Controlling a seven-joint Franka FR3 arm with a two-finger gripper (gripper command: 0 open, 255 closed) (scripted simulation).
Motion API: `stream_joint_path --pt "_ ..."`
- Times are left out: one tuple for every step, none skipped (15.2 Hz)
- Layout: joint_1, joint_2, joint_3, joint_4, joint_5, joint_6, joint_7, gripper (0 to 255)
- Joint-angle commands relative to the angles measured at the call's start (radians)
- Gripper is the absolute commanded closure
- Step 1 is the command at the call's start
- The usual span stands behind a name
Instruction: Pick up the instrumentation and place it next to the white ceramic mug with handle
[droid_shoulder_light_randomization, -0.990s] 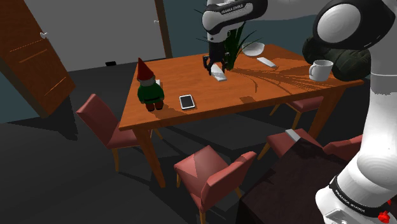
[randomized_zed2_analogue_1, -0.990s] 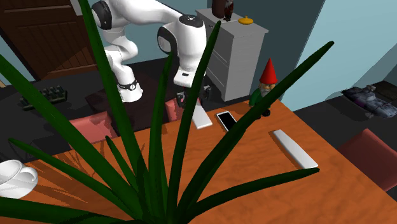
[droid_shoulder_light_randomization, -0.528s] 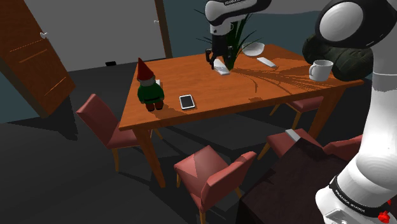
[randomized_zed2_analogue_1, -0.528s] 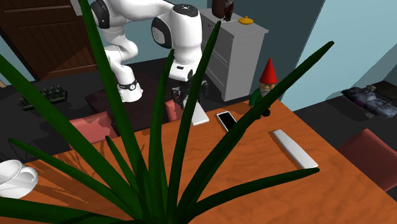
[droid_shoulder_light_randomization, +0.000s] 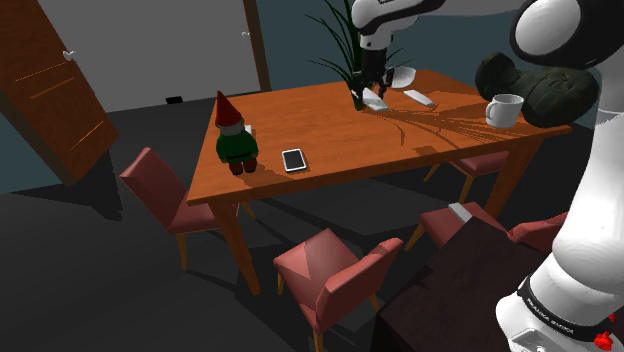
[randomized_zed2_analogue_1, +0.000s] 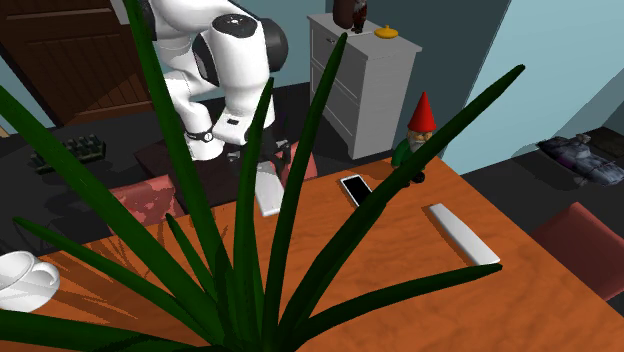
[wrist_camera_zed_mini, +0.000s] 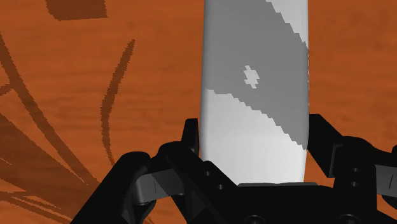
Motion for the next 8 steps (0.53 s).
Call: stream_joint_path --pt "-0.03 0.003 -0.014 0.012 0.005 -0.009 -0.046 255" --pt "-0.045 0.004 -0.021 0.013 0.008 -0.009 -0.067 255" --pt "-0.059 0.005 -0.027 0.015 0.01 -0.01 -0.088 255" --pt "-0.074 0.008 -0.034 0.018 0.013 -0.012 -0.109 255" --pt "-0.088 0.011 -0.041 0.024 0.016 -0.014 -0.13 255" --pt "-0.103 0.016 -0.047 0.03 0.018 -0.016 -0.152 255" --pt "-0.118 0.021 -0.054 0.038 0.021 -0.019 -0.173 255" --pt "-0.132 0.028 -0.06 0.048 0.024 -0.022 -0.194 255"
